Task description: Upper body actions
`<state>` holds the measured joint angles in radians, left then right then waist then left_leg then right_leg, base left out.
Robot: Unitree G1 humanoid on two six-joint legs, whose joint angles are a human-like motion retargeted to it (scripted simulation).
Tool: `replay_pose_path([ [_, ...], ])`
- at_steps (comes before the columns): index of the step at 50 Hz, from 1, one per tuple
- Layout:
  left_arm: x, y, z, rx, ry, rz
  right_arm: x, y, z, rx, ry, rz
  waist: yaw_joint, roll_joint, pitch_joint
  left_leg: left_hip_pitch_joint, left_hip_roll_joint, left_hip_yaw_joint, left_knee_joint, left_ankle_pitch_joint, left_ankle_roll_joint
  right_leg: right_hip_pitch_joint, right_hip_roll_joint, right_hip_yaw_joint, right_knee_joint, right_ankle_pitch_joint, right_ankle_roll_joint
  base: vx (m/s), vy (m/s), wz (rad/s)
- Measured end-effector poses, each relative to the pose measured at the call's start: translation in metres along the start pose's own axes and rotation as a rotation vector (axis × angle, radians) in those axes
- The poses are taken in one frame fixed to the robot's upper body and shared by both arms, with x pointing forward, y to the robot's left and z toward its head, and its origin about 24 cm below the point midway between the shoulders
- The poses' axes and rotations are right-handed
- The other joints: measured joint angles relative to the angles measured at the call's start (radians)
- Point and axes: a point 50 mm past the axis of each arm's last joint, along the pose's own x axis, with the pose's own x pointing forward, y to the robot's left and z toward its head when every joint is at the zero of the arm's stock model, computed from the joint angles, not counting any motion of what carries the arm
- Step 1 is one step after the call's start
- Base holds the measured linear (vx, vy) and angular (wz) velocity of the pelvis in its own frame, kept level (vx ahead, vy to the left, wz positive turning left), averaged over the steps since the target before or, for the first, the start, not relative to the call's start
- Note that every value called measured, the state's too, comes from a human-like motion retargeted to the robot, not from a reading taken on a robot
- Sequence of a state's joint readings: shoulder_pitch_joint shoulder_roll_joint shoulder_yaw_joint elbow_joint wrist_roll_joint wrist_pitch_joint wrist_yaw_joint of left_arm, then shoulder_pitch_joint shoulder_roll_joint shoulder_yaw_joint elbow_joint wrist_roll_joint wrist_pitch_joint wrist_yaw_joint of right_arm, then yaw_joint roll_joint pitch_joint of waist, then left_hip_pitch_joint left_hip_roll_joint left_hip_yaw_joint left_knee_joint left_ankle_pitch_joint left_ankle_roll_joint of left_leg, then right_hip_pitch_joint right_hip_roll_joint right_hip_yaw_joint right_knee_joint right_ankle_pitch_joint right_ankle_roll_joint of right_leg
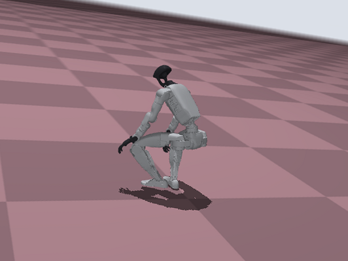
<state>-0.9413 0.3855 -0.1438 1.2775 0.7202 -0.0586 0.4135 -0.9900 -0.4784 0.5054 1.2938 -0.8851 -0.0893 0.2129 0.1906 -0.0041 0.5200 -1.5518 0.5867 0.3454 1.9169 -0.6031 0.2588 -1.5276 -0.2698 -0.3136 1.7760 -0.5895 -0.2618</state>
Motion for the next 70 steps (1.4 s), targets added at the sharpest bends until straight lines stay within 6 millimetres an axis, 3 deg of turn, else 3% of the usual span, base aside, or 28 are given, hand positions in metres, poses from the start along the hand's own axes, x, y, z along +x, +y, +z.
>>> replay_pose_path([
  [3, 0.011, 0.021, 0.004, 0.037, -0.028, 0.012, -0.005, -0.017, -0.015, 0.003, 0.035, -0.012, -0.004, 0.036, 0.0, -0.001, -0.044, -0.02, -0.15, 0.073, -0.022, 0.064, 0.012, -0.072, -0.176, 0.055, 0.0, -0.09, -0.15, 0.33],
  [6, 0.009, 0.019, -0.001, 0.044, -0.026, -0.029, -0.007, -0.008, -0.032, 0.009, 0.085, -0.008, 0.011, 0.066, 0.0, 0.088, -0.07, -0.031, -0.301, 0.131, -0.075, 0.189, 0.053, -0.118, -0.359, 0.105, 0.0, -0.01, -0.2, 0.14],
  [11, -0.013, -0.016, -0.029, -0.018, 0.042, -0.159, -0.006, 0.046, -0.042, 0.126, 0.109, 0.009, 0.013, 0.098, 0.0, 0.34, -0.11, -0.005, -0.575, 0.208, -0.145, 0.45, 0.118, -0.127, -0.671, 0.198, 0.051, 0.14, -0.08, 0.13],
  [16, -0.057, -0.07, -0.066, -0.078, 0.151, -0.436, -0.013, 0.125, -0.031, 0.377, 0.054, 0.183, -0.015, 0.1, 0.0, 0.645, -0.182, 0.059, -0.907, 0.311, -0.202, 0.739, 0.145, -0.107, -1.019, 0.321, 0.126, 0.25, -0.01, 0.22],
  [21, -0.129, -0.133, -0.093, -0.109, 0.288, -0.856, -0.038, 0.218, -0.014, 0.609, 0.105, 0.393, -0.04, 0.056, 0.0, 0.966, -0.305, 0.147, -1.271, 0.442, -0.243, 1.033, 0.117, -0.104, -1.354, 0.448, 0.196, 0.33, 0.02, 0.32],
  [25, -0.202, -0.169, -0.118, -0.192, 0.453, -1.066, -0.072, 0.286, -0.003, 0.602, 0.204, 0.513, -0.059, 0.024, -0.021, 1.211, -0.397, 0.178, -1.528, 0.524, -0.265, 1.243, 0.105, -0.108, -1.54, 0.518, 0.251, 0.36, 0.13, 0.03],
  [30, -0.3, -0.189, -0.15, -0.211, 0.677, -1.192, -0.13, 0.357, 0.01, 0.455, 0.27, 0.748, -0.1, 0.001, -0.119, 1.453, -0.454, 0.2, -1.777, 0.597, -0.29, 1.442, 0.111, -0.144, -1.697, 0.573, 0.309, 0.46, 0.2, -0.01],
  [35, -0.395, -0.192, -0.16, -0.161, 0.83, -1.388, -0.187, 0.403, 0.024, 0.493, 0.32, 1.044, -0.103, 0.02, -0.272, 1.586, -0.462, 0.273, -1.904, 0.618, -0.303, 1.58, 0.147, -0.154, -1.786, 0.565, 0.363, 0.45, 0.22, -0.18],
  [37, -0.418, -0.193, -0.155, -0.202, 0.911, -1.411, -0.2, 0.412, 0.028, 0.597, 0.363, 1.086, -0.128, 0.003, -0.328, 1.583, -0.471, 0.248, -1.881, 0.594, -0.312, 1.587, 0.154, -0.153, -1.793, 0.55, 0.342, 0.33, 0.19, 0.1],
  [40, -0.438, -0.199, -0.14, -0.37, 1.094, -1.368, -0.21, 0.418, 0.036, 0.804, 0.457, 1.061, -0.144, 0.003, -0.35, 1.614, -0.491, 0.231, -1.891, 0.59, -0.301, 1.618, 0.159, -0.184, -1.799, 0.551, 0.33, 0.21, 0.11, 0.48],
  [45, -0.448, -0.202, -0.131, -0.631, 1.295, -1.237, -0.214, 0.42, 0.036, 0.952, 0.574, 1.066, -0.135, 0.008, -0.437, 1.635, -0.492, 0.228, -1.901, 0.581, -0.306, 1.633, 0.16, -0.2, -1.803, 0.546, 0.341, 0.2, 0.09, 0.08],
  [51, -0.435, -0.2, -0.139, -0.586, 1.23, -1.297, -0.18, 0.4, 0.044, 0.841, 0.402, 1.008, -0.15, 0.006, -0.478, 1.638, -0.489, 0.213, -1.897, 0.575, -0.312, 1.644, 0.163, -0.22, -1.807, 0.54, 0.341, 0.1, 0.02, 0.11],
  [58, -0.416, -0.201, -0.142, -0.518, 1.138, -1.3, -0.144, 0.373, 0.068, 0.769, 0.153, 0.914, -0.152, 0.006, -0.497, 1.639, -0.484, 0.216, -1.901, 0.575, -0.315, 1.64, 0.165, -0.229, -1.805, 0.54, 0.342, 0.0, 0.0, 0.0],
  [65, -0.415, -0.205, -0.133, -0.495, 1.089, -1.362, -0.144, 0.37, 0.087, 0.802, 0.079, 0.967, -0.147, 0.004, -0.496, 1.641, -0.482, 0.216, -1.901, 0.576, -0.317, 1.641, 0.166, -0.231, -1.803, 0.541, 0.339, 0.0, 0.0, 0.0],
  [70, -0.418, -0.208, -0.126, -0.462, 1.021, -1.414, -0.154, 0.38, 0.082, 0.697, 0.106, 1.057, -0.154, 0.005, -0.487, 1.641, -0.481, 0.214, -1.9, 0.578, -0.316, 1.641, 0.167, -0.231, -1.802, 0.54, 0.336, 0.0, 0.0, 0.0],
])
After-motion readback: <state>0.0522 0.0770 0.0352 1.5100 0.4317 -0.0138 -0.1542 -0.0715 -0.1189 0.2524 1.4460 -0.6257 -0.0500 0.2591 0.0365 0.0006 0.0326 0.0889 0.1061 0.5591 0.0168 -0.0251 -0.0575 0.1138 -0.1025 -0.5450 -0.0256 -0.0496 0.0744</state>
